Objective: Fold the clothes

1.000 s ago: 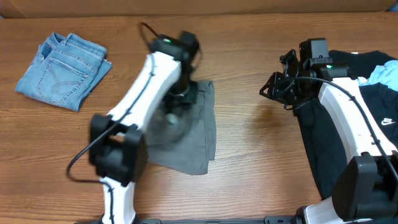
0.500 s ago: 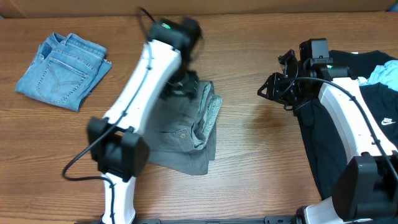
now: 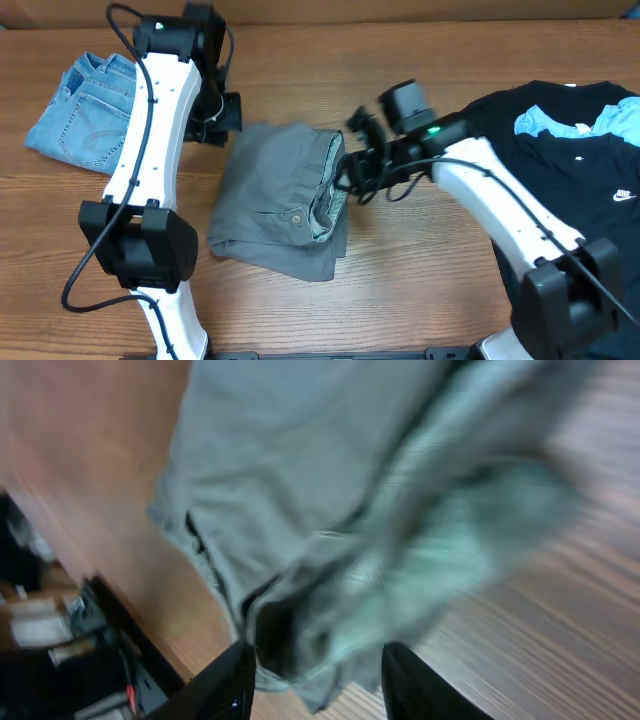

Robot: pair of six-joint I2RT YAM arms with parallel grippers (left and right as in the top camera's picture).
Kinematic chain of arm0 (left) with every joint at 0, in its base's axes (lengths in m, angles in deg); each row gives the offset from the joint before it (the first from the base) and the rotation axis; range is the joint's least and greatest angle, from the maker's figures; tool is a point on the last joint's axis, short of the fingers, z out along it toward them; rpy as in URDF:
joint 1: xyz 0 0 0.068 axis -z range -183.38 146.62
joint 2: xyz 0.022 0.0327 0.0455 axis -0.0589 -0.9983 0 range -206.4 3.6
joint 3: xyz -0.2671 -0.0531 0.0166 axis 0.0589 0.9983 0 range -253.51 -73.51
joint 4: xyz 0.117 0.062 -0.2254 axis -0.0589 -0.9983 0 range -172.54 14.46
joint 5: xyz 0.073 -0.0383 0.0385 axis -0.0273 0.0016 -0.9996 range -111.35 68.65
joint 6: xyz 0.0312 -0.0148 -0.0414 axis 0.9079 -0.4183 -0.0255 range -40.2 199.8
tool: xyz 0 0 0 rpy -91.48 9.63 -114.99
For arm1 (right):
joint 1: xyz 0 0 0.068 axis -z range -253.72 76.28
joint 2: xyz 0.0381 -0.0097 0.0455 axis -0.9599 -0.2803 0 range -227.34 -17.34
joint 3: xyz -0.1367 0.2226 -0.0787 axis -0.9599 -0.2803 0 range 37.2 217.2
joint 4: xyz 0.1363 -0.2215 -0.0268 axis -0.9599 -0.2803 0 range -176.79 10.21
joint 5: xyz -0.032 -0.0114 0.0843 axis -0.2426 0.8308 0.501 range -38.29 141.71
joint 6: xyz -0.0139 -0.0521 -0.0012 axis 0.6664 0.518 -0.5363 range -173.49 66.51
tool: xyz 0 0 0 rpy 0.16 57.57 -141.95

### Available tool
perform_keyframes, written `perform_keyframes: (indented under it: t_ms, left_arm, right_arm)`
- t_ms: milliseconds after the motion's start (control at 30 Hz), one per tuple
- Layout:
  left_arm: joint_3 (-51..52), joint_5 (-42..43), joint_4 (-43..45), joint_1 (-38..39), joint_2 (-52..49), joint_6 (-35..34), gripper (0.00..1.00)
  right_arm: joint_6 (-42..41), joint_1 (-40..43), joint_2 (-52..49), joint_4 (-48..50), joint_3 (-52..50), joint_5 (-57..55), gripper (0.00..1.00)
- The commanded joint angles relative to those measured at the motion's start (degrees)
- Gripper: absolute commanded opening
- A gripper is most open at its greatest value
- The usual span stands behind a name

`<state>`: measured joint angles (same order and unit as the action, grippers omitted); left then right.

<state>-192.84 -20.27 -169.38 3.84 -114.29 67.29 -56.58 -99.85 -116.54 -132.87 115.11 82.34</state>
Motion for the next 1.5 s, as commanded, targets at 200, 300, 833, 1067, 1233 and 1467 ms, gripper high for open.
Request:
perform_keyframes:
  t_ms: [200, 300, 833, 1067, 1233, 1467]
  left_arm:
    - [21.0, 6.6, 12.5, 0.0, 0.2, 3.5, 0.04]
    - [28.1, 7.6, 17.0, 0.0, 0.2, 3.5, 0.04]
    - [36.2, 6.4, 21.6, -0.2, 0.3, 3.6, 0.08]
    - [24.8, 6.4, 16.6, -0.2, 0.3, 3.6, 0.20]
    - [20.5, 6.2, 19.6, -0.2, 0.3, 3.6, 0.56]
    - [20.6, 6.2, 21.9, -0.2, 0.2, 3.6, 0.66]
  right_arm:
    - [-1.4, -9.8, -9.5, 0.5, 0.7, -1.6, 0.32]
    - [-5.0, -10.3, -11.5, -2.2, -0.1, -5.8, 0.15]
    - [-8.3, -3.0, -5.5, -10.5, 2.3, -12.1, 0.42]
    - [-9.1, -2.7, 0.1, 1.6, 4.7, -9.6, 0.52]
    - [-12.1, -2.7, -4.2, 4.8, 3.8, -13.1, 0.51]
    - [-12.4, -2.8, -11.7, 4.0, 3.7, -9.1, 0.49]
